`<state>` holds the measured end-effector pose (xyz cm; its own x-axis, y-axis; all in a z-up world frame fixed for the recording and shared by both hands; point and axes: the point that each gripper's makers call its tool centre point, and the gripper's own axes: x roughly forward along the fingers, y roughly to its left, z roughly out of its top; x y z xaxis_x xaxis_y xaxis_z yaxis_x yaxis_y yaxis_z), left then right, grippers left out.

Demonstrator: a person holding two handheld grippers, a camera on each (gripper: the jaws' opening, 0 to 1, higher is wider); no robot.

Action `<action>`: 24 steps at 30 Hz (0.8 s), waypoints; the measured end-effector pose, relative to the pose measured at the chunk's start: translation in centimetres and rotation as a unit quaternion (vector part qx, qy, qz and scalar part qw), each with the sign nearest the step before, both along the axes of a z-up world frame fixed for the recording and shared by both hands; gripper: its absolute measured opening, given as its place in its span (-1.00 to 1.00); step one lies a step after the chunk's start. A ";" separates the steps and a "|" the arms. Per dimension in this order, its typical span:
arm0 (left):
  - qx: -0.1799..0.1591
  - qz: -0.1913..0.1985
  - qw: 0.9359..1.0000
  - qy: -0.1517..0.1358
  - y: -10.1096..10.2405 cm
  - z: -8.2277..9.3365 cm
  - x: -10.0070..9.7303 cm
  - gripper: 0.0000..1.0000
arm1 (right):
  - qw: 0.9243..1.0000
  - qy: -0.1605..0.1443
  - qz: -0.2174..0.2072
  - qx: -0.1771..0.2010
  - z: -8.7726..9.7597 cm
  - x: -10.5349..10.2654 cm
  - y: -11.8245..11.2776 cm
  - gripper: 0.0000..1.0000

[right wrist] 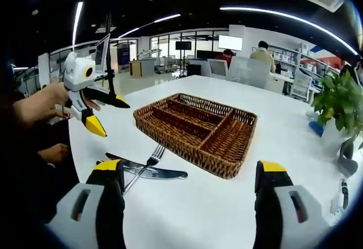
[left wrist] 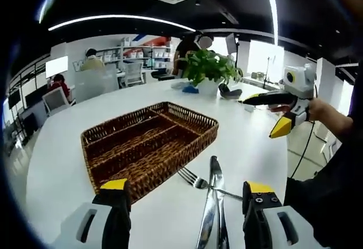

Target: Arrange the knives, forks, and spoons in their matching storage slots by inserting each utensil handle-first until every utensil is classified and aligned in the correct compartment

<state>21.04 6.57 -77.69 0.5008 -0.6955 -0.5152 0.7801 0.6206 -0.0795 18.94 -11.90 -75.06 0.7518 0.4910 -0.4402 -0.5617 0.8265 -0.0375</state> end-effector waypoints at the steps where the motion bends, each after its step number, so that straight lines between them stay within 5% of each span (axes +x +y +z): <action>1: 0.002 -0.001 1.000 0.003 -0.1 -0.2 0.1 0.63 | 1.000 0.001 0.000 0.000 -0.1 0.0 0.0 0.96; 24: -0.001 -0.045 0.996 0.071 -4.3 -5.2 2.3 0.14 | 1.000 0.007 0.008 -0.001 -0.7 -0.7 0.5 0.83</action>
